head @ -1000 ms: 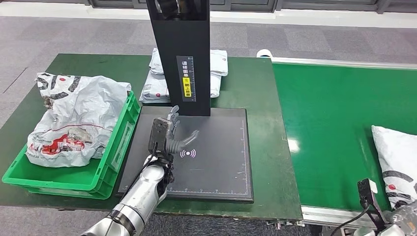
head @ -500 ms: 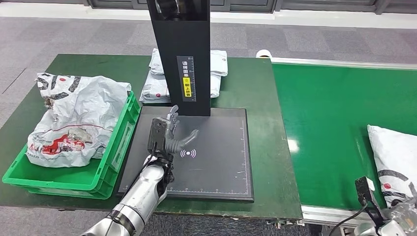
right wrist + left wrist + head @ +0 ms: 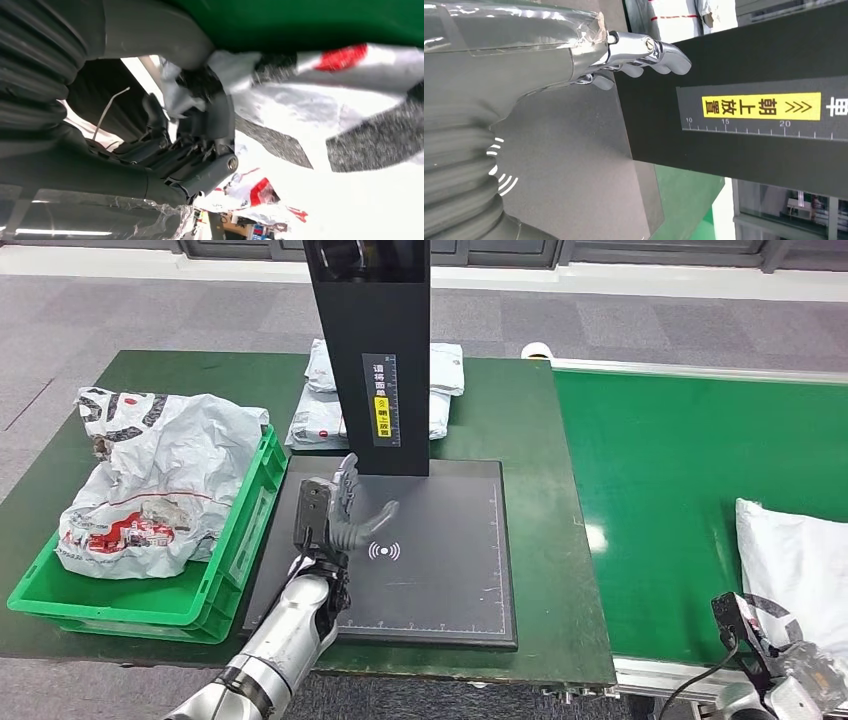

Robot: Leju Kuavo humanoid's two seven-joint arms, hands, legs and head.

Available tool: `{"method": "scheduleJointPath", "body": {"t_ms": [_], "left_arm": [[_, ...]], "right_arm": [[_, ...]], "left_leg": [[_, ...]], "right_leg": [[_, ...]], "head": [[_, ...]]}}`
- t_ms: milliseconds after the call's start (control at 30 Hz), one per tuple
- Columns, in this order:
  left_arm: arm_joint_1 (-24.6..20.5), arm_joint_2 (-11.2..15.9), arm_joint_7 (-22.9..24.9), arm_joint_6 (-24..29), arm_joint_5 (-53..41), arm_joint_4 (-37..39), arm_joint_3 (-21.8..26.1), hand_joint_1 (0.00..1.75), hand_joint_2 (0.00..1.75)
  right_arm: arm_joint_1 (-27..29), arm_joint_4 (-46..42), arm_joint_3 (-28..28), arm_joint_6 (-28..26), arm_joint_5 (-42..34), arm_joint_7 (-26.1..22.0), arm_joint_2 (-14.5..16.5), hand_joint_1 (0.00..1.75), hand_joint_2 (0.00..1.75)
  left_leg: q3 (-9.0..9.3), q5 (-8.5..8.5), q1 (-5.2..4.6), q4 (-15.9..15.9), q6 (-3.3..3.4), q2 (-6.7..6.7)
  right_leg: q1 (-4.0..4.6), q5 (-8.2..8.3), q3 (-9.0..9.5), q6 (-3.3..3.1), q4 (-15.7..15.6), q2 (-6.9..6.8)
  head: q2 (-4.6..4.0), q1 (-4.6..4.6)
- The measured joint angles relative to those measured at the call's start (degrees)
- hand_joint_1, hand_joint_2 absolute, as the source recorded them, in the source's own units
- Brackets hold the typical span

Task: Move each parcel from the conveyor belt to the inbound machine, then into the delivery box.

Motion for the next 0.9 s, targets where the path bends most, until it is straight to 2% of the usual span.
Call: {"method": "scheduleJointPath", "body": {"t_ms": [200, 367, 533, 667, 733, 900], "left_arm": [[0.0, 0.1, -0.6, -0.4, 1.0, 0.1, 0.5, 0.0, 1.75], [0.1, 0.4, -1.0, 0.3, 1.5, 0.1, 1.6, 0.0, 1.75], [0.2, 0.6, -1.0, 0.4, 1.6, 0.1, 2.1, 0.0, 1.75], [0.2, 0.7, -1.1, 1.0, 1.5, 0.1, 2.9, 0.0, 1.75], [0.2, 0.8, -1.5, 1.4, 1.0, 0.1, 3.5, 0.0, 1.75], [-0.2, 0.5, -2.3, 1.6, -1.4, 0.2, 4.4, 0.0, 1.75]], "right_arm": [[-0.2, 0.1, 0.0, -2.2, 0.0, -1.5, 0.1, 1.75, 1.75], [-0.5, -1.4, 0.0, -8.8, -3.9, -12.3, 1.9, 1.75, 1.75], [-0.9, -4.0, 0.0, -9.4, -5.8, -14.4, 3.9, 1.75, 1.75], [-0.7, -10.1, 1.1, -8.3, -12.6, -22.7, 6.6, 1.75, 1.75], [0.3, -17.7, 4.9, -4.4, -17.5, -24.3, 9.4, 1.75, 1.75], [1.4, -34.7, 21.8, 2.5, -26.4, -23.6, 15.4, 1.75, 1.75]], "left_leg": [[-0.03, 0.02, -0.01, 0.0, 0.03, -0.02], [-0.09, 0.03, -0.01, 0.0, 0.03, -0.02], [-0.15, 0.09, 0.01, 0.0, 0.03, -0.23], [-0.23, 0.1, 0.02, -0.1, 0.02, -0.17], [-0.22, 0.11, 0.02, -0.1, 0.02, -0.05], [-0.21, 0.2, 0.07, -0.2, -0.13, 0.15]], "right_leg": [[-0.01, 0.03, 0.02, 0.04, 0.0, -0.01], [0.0, 0.05, -0.05, 0.04, 0.0, -0.02], [0.01, 0.03, -0.07, 0.04, 0.0, -0.25], [0.01, 0.04, -0.14, 0.03, 0.1, -0.19], [0.01, 0.05, -0.22, 0.01, 0.1, -0.06], [0.05, 0.1, -0.38, -0.07, 0.1, 0.16]], "head": [[0.0, 0.01], [0.0, 0.0], [0.0, 0.01], [0.0, 0.02], [0.0, 0.01], [0.0, -0.01]]}}
